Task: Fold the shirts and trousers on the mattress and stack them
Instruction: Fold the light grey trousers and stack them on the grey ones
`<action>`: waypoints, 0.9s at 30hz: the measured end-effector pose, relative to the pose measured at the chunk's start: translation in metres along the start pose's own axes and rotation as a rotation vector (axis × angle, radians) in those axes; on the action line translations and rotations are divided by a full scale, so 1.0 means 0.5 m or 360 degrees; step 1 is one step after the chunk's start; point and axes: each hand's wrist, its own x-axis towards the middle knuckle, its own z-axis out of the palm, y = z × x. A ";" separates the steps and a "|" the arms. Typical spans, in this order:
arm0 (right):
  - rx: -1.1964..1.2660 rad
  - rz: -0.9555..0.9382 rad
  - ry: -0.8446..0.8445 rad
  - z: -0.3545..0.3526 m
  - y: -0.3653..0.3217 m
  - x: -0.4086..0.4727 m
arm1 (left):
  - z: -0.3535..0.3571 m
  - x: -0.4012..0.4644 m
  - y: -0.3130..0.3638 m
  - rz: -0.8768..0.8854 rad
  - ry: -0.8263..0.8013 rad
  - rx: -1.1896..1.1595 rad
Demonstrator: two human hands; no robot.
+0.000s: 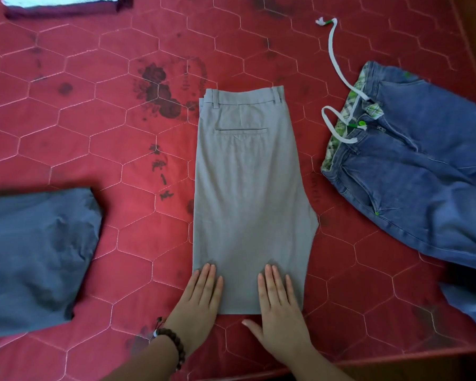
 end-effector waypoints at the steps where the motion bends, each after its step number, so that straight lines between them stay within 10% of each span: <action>1: -0.0005 0.0016 0.0021 -0.003 -0.003 0.003 | -0.005 0.002 0.003 -0.0009 -0.0021 0.0015; 15: 0.0089 0.0246 0.0186 -0.313 0.066 0.017 | -0.315 0.038 -0.076 -0.0149 -0.0178 -0.0344; 27: 0.1268 0.0495 0.1318 -0.969 0.089 -0.018 | -0.984 0.044 -0.142 -0.0411 0.1186 -0.1197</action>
